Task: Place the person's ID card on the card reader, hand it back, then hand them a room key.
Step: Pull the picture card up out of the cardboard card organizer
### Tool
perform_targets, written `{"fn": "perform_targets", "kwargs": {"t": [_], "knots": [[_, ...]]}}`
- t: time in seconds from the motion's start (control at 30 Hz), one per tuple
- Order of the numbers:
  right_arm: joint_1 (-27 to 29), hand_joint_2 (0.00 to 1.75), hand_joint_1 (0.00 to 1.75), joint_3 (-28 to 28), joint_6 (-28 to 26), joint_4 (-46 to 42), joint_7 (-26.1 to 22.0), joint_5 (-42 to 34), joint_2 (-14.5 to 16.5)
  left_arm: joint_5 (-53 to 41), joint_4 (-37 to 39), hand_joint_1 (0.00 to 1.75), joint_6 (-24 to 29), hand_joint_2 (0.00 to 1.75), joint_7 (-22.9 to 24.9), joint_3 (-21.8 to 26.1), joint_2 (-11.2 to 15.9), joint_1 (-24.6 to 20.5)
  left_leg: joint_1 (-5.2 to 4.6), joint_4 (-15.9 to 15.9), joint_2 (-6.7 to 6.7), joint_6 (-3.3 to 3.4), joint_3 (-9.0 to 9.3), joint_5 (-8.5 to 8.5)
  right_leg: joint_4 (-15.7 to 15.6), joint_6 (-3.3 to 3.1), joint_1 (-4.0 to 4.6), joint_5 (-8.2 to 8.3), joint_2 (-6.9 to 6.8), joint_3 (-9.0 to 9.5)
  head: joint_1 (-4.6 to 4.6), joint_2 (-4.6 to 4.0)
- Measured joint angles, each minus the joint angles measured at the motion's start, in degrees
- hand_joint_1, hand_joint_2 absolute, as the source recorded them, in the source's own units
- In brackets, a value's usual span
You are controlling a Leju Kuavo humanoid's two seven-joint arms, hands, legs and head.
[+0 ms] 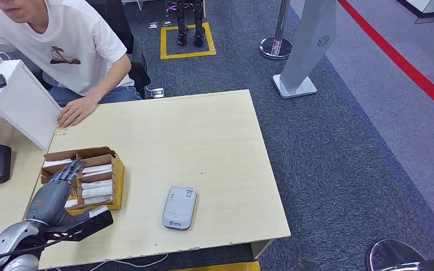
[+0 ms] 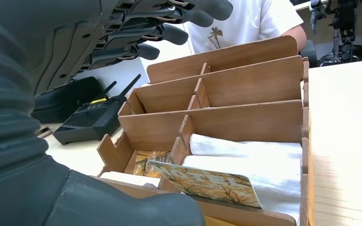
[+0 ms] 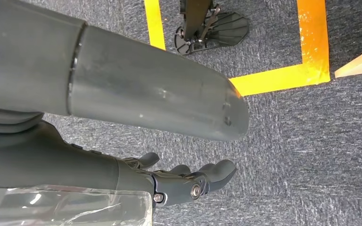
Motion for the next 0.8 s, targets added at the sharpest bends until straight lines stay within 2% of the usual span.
{"fn": "perform_targets", "kwargs": {"t": [0.47, 0.8], "knots": [[0.00, 0.00, 0.00, 0.00, -0.01, 0.00, 0.07, 0.00, 0.01, 1.16, -0.01, 0.00, -0.63, 1.75, 0.00, 0.00, 0.14, 0.27, 0.00, 0.00, 0.00, 0.00, 0.00, 0.00, 0.00, 0.00, 0.00, 0.00, 0.00, 0.00, 0.00, -0.01], [-0.02, 0.00, 0.00, 0.10, -0.11, 0.00, 0.49, 0.11, 0.01, 6.27, -0.02, 0.00, -3.96, 1.75, -0.16, 0.00, 2.51, 2.15, 0.01, -0.01, 0.00, 0.00, 0.00, 0.00, 0.00, 0.00, 0.00, -0.01, 0.00, 0.00, -0.01, -0.01]]}}
